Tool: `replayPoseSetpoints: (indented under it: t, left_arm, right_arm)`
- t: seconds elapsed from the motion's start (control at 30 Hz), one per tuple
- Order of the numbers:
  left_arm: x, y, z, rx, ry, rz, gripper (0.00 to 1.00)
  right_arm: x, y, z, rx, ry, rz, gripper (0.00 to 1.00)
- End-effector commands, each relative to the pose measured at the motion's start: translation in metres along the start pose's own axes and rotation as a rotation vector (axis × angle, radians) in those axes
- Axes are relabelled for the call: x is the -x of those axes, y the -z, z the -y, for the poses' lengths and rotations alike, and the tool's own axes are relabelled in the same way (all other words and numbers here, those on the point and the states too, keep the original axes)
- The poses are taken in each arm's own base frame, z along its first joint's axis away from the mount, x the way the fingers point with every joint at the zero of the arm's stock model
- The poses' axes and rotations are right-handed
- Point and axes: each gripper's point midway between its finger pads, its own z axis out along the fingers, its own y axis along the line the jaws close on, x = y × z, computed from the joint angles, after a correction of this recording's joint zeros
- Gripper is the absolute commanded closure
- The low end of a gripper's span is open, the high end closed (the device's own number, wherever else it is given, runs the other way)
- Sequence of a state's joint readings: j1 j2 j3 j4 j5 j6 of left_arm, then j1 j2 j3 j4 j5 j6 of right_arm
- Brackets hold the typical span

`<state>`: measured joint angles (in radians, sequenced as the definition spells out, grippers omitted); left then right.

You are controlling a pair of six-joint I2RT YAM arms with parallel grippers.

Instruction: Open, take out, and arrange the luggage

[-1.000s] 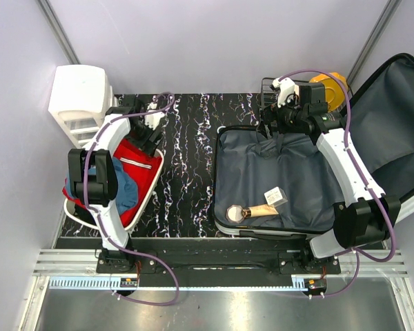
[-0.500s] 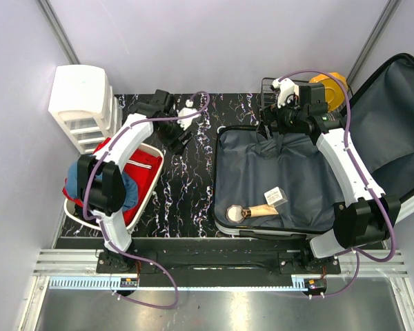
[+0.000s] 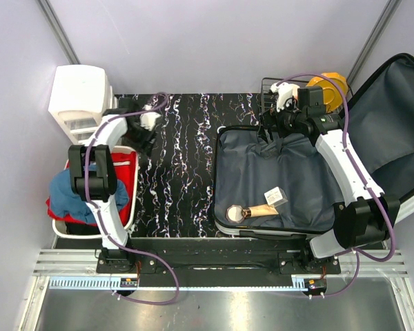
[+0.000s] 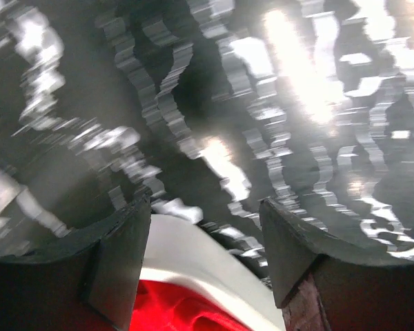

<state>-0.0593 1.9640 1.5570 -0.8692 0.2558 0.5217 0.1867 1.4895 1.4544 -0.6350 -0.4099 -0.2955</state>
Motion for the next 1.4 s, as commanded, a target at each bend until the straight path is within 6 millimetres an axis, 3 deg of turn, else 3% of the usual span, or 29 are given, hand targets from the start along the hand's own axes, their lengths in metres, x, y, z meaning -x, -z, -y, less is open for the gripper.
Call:
replayPoseSetpoints:
  t: [0.0, 0.1, 0.23, 0.3, 0.37, 0.43, 0.53, 0.63, 0.8, 1.07, 1.2, 1.37]
  left_arm:
    - [-0.043, 0.034, -0.066, 0.206, 0.114, -0.125, 0.31]
    - [-0.008, 0.057, -0.062, 0.182, 0.088, 0.001, 0.25]
    - [0.054, 0.107, -0.052, 0.162, 0.082, 0.223, 0.18]
    - [0.072, 0.123, -0.047, 0.155, 0.097, 0.291, 0.09]
    - [0.093, 0.15, -0.051, 0.202, 0.109, 0.381, 0.02]
    - [0.116, 0.183, -0.061, 0.269, 0.101, 0.472, 0.01]
    - [0.139, 0.21, -0.076, 0.345, 0.135, 0.542, 0.01]
    - [0.143, 0.219, -0.097, 0.422, 0.19, 0.554, 0.01]
    - [0.134, 0.226, -0.131, 0.463, 0.309, 0.594, 0.01]
    - [0.103, 0.227, -0.181, 0.579, 0.396, 0.56, 0.05]
    - [0.084, 0.203, -0.194, 0.599, 0.408, 0.477, 0.08]
    - [0.084, 0.176, -0.187, 0.506, 0.385, 0.457, 0.19]
  right_arm:
    - [0.005, 0.012, 0.0, -0.013, 0.034, 0.024, 0.0]
    - [0.004, 0.011, -0.001, -0.009, 0.026, 0.021, 0.0]
    - [0.004, 0.01, -0.001, -0.004, 0.02, 0.02, 0.0]
    - [0.005, 0.011, -0.001, -0.006, 0.028, 0.021, 0.0]
    - [0.001, 0.012, 0.0, -0.014, 0.035, 0.011, 0.0]
    - [0.0, 0.014, 0.001, -0.022, 0.042, 0.01, 0.0]
    - [-0.006, 0.013, -0.002, -0.009, 0.035, 0.002, 0.0]
    - [-0.007, 0.012, -0.003, -0.002, 0.027, 0.001, 0.0]
    - [-0.004, 0.012, -0.003, -0.002, 0.03, 0.008, 0.0]
    - [-0.005, 0.011, -0.007, 0.015, 0.008, 0.011, 0.0]
    - [-0.004, 0.014, -0.008, 0.008, 0.01, 0.025, 0.0]
    - [-0.007, 0.015, -0.008, 0.006, 0.015, 0.02, 0.0]
